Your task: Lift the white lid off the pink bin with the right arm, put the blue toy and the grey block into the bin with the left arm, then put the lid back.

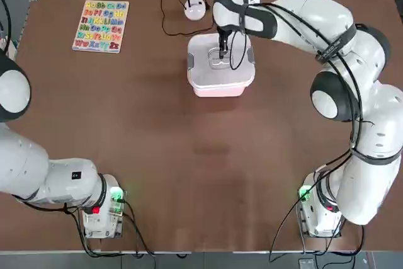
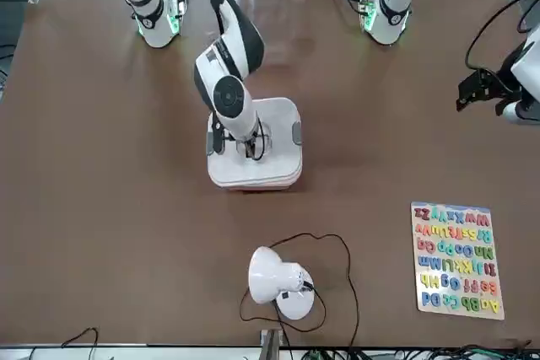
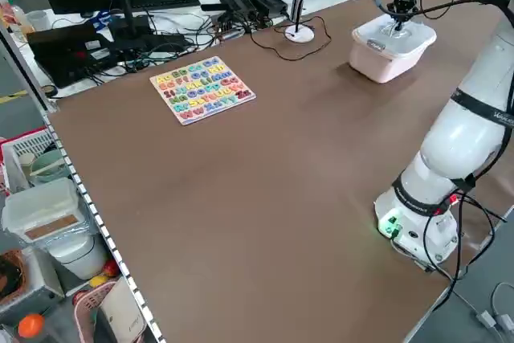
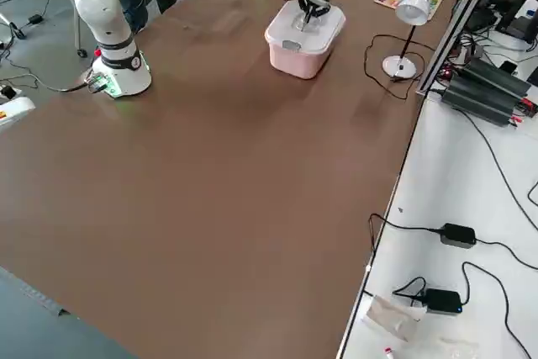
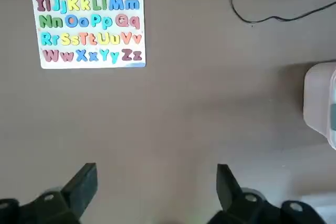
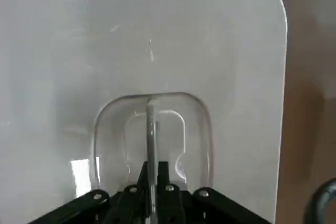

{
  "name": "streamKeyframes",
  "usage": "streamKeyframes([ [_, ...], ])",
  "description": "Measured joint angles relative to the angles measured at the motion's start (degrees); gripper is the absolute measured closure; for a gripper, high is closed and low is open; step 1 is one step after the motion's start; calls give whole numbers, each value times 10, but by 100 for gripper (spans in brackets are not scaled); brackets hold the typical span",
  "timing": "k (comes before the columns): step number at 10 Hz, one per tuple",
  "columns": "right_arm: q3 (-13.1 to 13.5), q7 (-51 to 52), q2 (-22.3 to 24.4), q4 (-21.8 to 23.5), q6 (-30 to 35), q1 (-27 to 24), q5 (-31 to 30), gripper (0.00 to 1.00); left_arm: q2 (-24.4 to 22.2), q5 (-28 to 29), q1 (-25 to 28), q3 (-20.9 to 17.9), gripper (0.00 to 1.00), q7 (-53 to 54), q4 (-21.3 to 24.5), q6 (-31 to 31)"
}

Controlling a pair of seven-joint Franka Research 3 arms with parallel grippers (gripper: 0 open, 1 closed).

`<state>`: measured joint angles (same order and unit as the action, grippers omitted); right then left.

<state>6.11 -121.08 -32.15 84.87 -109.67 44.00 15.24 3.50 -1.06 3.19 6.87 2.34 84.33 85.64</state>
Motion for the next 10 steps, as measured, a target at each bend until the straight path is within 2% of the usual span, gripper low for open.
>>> streamKeyframes([
  [10,0,-45,0,-1,-5,-6,10,93,0,0,0,1,0,0,0,0],
])
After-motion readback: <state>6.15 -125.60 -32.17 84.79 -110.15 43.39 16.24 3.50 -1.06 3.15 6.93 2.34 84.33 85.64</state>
